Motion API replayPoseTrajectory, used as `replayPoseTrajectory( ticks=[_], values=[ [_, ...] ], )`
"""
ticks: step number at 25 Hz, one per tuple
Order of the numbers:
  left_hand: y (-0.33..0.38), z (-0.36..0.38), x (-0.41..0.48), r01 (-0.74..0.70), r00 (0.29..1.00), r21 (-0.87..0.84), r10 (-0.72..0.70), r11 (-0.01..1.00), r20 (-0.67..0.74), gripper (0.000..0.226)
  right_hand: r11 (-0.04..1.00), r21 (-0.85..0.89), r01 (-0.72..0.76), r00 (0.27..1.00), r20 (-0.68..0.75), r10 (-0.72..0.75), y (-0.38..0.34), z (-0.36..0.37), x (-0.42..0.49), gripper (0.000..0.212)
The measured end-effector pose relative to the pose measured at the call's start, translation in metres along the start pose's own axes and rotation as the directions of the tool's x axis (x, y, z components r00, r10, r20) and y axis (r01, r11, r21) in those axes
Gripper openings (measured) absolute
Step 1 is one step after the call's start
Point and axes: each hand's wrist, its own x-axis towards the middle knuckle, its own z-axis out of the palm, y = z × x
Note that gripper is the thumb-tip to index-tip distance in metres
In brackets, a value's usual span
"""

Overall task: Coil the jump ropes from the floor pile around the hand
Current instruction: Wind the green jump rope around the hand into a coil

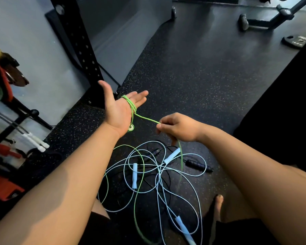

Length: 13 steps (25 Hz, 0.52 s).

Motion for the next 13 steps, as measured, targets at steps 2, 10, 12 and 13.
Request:
replayPoseTrajectory(
  ticks=[2, 10, 12, 13],
  values=[
    [-0.007, 0.001, -0.001, 0.063, 0.998, 0.237, -0.067, 0.970, 0.007, 0.123, 0.998, -0.046, 0.041, 0.999, -0.011, -0.042, -0.007, -0.003, -0.002, 0.027],
    [-0.032, 0.014, -0.010, 0.222, 0.820, 0.693, -0.516, 0.686, 0.248, 0.131, 0.954, -0.251, 0.162, 0.966, -0.156, -0.205, -0.004, -0.022, -0.007, 0.035],
    [-0.030, 0.022, -0.016, 0.262, 0.742, 0.714, -0.608, 0.649, 0.281, 0.132, 0.960, -0.222, 0.169, 0.959, -0.190, -0.212, 0.002, -0.027, -0.008, 0.036],
    [-0.028, 0.024, -0.018, 0.284, 0.707, 0.710, -0.641, 0.645, 0.299, 0.134, 0.965, -0.199, 0.173, 0.955, -0.206, -0.214, 0.006, -0.029, -0.008, 0.037]
  ],
)
